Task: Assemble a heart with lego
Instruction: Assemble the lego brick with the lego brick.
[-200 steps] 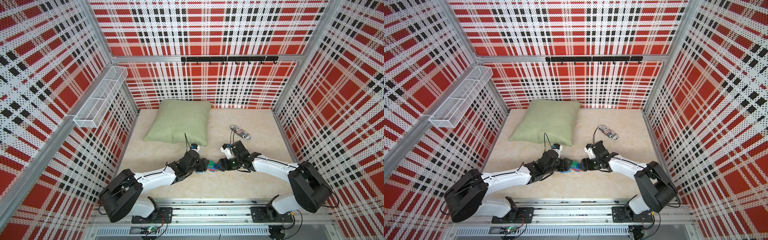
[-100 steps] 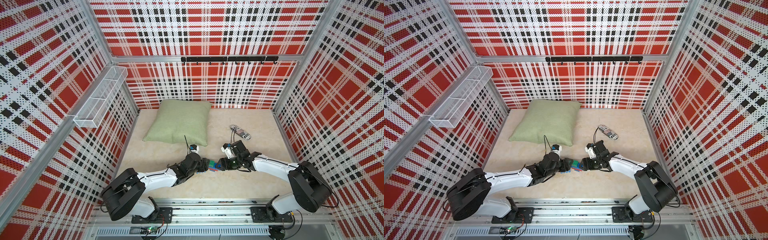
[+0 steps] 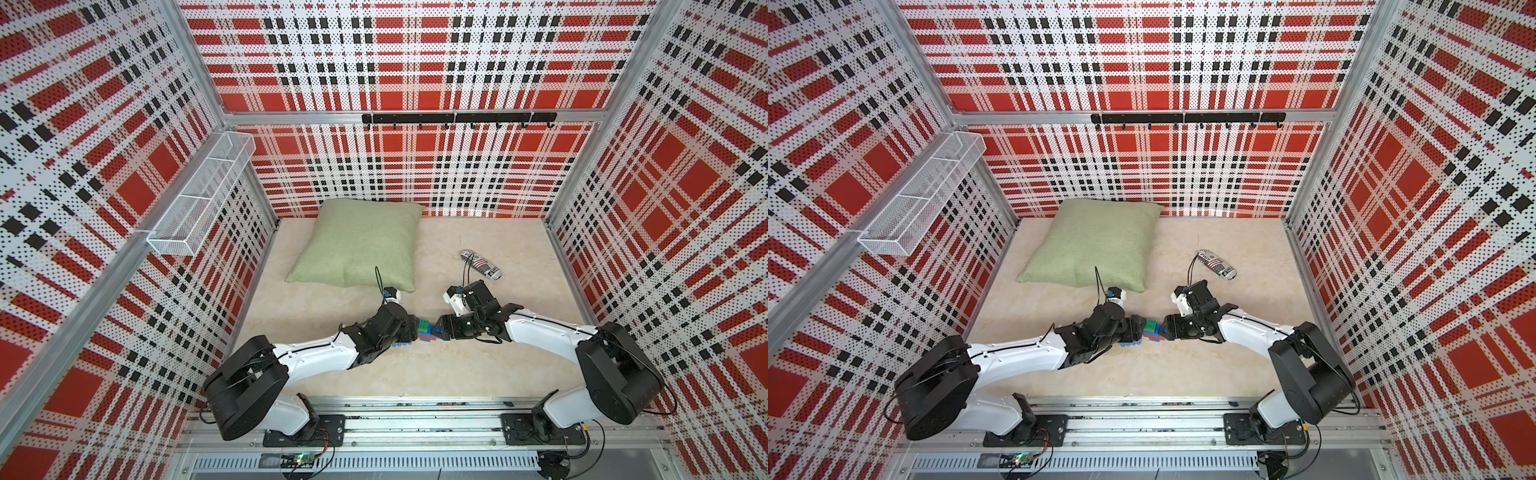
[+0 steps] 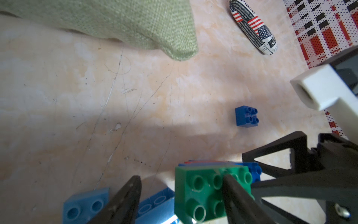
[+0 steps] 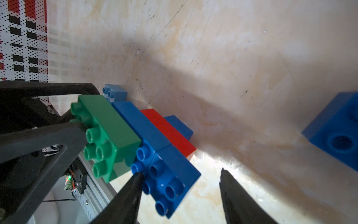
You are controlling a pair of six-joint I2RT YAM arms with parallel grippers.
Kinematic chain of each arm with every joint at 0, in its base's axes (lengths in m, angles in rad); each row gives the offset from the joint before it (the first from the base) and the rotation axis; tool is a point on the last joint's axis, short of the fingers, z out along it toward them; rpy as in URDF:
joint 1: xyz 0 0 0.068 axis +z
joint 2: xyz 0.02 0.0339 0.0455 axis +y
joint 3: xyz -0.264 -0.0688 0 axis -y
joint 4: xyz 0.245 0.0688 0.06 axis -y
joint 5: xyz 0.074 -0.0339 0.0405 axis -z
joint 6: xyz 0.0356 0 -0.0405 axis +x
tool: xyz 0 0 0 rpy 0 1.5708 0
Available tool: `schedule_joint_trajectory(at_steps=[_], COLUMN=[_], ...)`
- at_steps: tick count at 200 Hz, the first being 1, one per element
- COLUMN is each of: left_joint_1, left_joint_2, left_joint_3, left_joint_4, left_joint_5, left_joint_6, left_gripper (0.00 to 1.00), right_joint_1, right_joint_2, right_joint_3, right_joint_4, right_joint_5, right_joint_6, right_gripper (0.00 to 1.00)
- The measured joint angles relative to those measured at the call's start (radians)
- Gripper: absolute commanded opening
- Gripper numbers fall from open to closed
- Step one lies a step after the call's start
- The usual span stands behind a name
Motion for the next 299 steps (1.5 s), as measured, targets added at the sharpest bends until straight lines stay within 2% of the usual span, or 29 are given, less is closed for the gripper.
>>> schedule_joint_trajectory(at_steps=[38, 98, 184, 299], left_joint_1=[0.005, 0.019, 0.031, 0.031], left_joint_2=[-0.011, -0.044, 0.019, 0.024], left_joint_3=[0.018, 0.018, 0.021, 0.003], left_joint_4=[-0.037, -0.008, -0.014, 0.018], left_joint_5=[0.019, 0.112, 0.12, 0.11], left_joint_6=[0.017, 0.056, 0.093, 0.077], left_gripper=[0.73, 0.78, 0.78, 0.77], right_joint_1=[0.0, 0.0, 0.0, 0.0], right_joint_2=[0.0, 0.0, 0.001, 0.001], right_joint_3=[0.0, 0.0, 0.0, 0.003], right_joint_4=[-0.001, -0.001, 0.0, -0.003], right_joint_5=[0.0, 0.001, 0.002, 0.017], right_joint_6=[0.0, 0.0, 0.0, 0.009], right_gripper=[0.66, 0.65, 0.65, 0.65])
